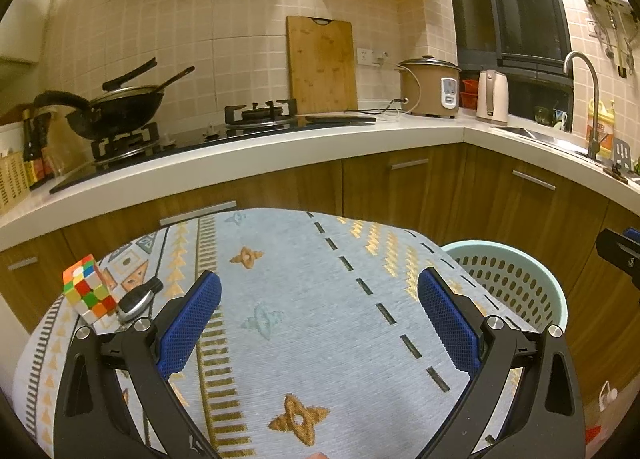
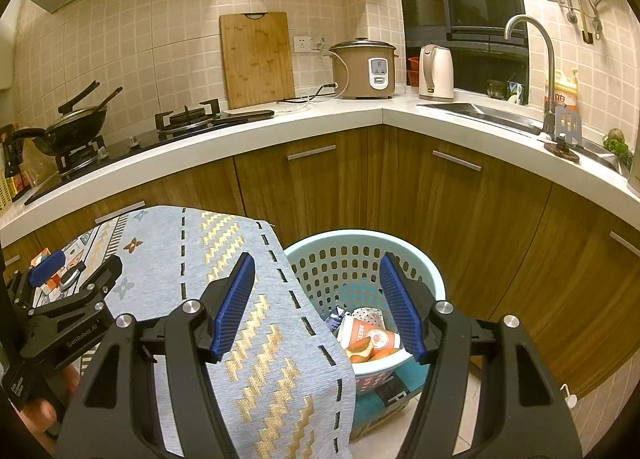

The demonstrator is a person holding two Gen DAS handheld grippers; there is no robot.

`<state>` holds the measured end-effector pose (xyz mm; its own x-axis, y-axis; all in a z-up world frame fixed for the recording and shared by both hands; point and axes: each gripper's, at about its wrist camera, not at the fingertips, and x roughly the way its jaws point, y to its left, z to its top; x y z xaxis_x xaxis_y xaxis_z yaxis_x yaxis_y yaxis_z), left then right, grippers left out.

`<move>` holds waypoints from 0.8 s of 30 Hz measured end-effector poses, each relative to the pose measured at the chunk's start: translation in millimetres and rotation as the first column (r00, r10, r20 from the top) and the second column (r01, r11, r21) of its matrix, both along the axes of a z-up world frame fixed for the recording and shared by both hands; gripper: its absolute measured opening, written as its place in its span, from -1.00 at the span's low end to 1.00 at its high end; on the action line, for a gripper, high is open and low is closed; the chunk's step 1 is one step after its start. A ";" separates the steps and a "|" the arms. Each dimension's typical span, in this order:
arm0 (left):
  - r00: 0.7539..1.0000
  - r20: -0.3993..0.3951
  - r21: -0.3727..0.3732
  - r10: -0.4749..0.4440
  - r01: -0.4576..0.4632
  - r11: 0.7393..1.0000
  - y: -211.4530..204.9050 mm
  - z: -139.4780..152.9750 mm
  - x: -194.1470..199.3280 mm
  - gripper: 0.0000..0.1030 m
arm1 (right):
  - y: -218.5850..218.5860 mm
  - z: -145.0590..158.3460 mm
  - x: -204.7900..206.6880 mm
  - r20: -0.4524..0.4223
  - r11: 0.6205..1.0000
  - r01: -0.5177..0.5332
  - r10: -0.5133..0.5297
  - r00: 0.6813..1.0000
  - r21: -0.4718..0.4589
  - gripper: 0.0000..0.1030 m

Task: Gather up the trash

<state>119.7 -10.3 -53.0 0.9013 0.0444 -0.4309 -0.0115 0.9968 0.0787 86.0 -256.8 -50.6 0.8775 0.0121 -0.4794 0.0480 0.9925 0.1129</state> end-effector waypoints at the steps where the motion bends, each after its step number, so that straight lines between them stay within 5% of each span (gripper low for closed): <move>1: 1.000 0.000 0.001 0.001 -0.001 1.000 0.0 -0.1 -0.3 0.85 | 0.1 0.0 -0.1 0.000 1.000 0.000 0.000 1.000 0.000 0.19; 24: 1.000 -0.006 0.015 0.031 -0.031 0.999 0.5 -1.7 1.3 0.85 | 3.7 -0.3 0.7 -0.005 1.000 -0.005 0.005 1.000 -0.004 0.23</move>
